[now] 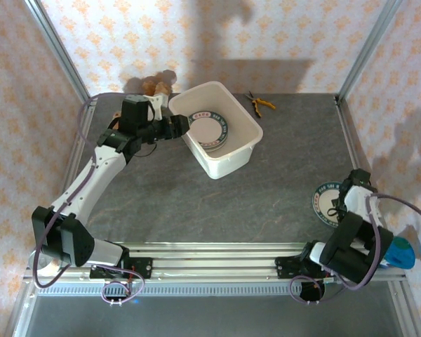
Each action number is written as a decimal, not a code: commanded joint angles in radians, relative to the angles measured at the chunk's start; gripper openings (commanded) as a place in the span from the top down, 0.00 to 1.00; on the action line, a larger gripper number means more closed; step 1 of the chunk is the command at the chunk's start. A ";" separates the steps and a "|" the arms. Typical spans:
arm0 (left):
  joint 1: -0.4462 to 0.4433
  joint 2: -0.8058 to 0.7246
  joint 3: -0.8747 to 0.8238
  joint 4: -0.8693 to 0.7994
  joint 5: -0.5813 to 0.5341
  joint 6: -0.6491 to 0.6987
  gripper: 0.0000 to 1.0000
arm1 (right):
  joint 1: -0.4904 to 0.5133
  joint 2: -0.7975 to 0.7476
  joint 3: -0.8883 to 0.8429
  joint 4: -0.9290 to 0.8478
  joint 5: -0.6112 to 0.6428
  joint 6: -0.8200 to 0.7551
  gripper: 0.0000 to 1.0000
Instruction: Place the plates into the plastic bin on the countertop
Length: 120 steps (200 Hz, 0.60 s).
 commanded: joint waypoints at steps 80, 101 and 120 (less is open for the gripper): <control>-0.028 0.075 0.126 -0.061 -0.077 0.031 0.32 | -0.015 0.109 0.018 0.177 -0.056 -0.092 0.03; -0.031 0.087 0.138 -0.062 -0.079 0.029 0.32 | -0.015 0.113 0.007 0.193 -0.099 -0.104 0.08; -0.036 0.098 0.149 -0.065 -0.075 0.028 0.32 | -0.012 0.100 -0.006 0.209 -0.134 -0.109 0.11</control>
